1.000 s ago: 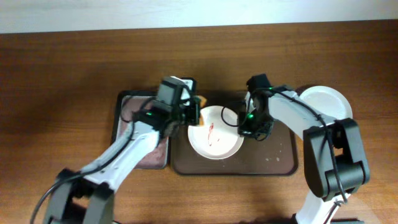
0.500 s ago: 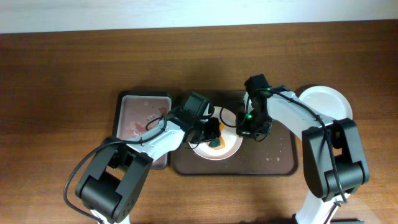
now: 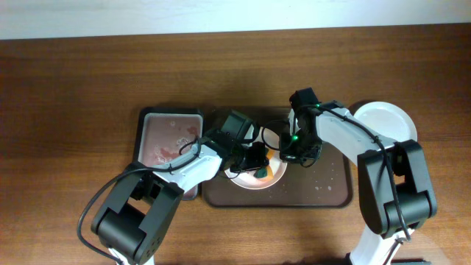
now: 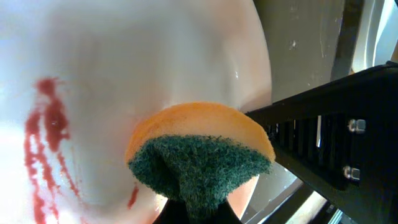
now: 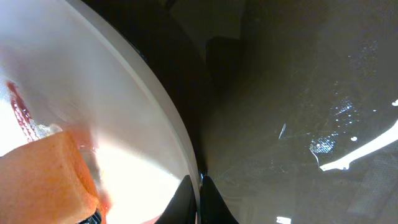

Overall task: Clean dirty plates on tray and stack at the side
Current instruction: 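Scrub the pink plate with the sponge in the left gripper, then carry the pink plate right and stack it on the plate pile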

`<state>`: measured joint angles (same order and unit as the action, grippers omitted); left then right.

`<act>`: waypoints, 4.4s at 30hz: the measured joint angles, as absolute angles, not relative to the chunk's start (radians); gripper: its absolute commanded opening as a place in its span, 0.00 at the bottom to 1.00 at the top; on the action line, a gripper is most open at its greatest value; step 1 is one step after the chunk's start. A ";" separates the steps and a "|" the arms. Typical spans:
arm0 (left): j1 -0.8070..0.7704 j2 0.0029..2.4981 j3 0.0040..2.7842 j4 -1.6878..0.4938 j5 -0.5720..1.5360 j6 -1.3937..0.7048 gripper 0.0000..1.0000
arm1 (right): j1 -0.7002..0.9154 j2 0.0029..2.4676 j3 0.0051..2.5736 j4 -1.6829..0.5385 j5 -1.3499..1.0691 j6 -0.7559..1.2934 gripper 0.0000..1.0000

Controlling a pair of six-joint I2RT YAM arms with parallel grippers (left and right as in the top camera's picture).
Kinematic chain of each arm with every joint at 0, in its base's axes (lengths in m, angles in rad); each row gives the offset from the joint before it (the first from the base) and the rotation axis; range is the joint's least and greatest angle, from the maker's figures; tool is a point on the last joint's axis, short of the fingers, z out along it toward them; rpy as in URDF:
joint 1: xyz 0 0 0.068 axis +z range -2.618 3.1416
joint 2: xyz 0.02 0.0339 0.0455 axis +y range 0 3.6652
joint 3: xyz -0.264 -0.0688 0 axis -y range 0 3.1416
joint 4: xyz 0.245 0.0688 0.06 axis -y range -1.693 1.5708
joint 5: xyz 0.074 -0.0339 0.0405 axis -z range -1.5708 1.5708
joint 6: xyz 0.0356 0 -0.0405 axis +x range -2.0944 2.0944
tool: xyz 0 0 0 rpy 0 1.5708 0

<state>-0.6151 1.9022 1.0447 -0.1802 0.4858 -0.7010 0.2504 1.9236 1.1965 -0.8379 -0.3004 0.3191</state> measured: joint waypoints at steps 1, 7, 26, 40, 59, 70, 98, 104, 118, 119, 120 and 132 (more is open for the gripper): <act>-0.615 1.903 1.045 -0.180 0.482 -0.701 0.00 | 0.250 1.924 1.196 -0.838 -0.300 0.319 0.04; -0.615 1.942 1.059 -0.182 0.434 -0.701 0.00 | 0.250 1.924 1.195 -0.838 -0.300 0.319 0.04; -0.495 1.959 1.090 -0.289 0.662 -0.504 0.00 | 0.250 1.924 1.195 -0.836 -0.300 0.319 0.04; -0.484 1.958 1.110 -0.225 0.325 -0.543 0.00 | 0.250 1.924 1.195 -0.838 -0.300 0.319 0.04; -0.602 1.944 1.119 -0.356 0.386 -0.622 0.00 | 0.250 1.924 1.195 -0.836 -0.300 0.319 0.04; -0.423 1.942 1.210 -0.582 0.255 -0.471 0.00 | 0.252 1.924 1.194 -0.826 -0.318 0.319 0.04; -0.141 1.856 1.170 -0.686 0.027 -0.060 0.00 | 0.506 1.600 1.326 -0.984 0.816 0.234 0.04; -0.141 1.880 1.168 -0.661 0.030 -0.045 0.05 | 0.640 1.600 1.326 -0.973 1.065 0.234 0.04; -0.138 1.848 1.180 -0.670 0.034 -0.088 0.74 | 0.404 1.582 1.326 -0.962 0.842 0.352 0.04; -0.137 1.815 1.188 -0.672 0.034 -0.095 0.79 | 0.298 1.556 1.326 -0.952 0.752 0.368 0.04; -0.136 1.787 1.194 -0.676 0.034 -0.096 0.79 | 0.233 1.538 1.326 -0.946 0.697 0.372 0.04; -0.136 1.744 1.210 -0.797 0.033 -0.218 0.80 | -0.554 1.667 1.331 -0.912 0.041 0.390 0.04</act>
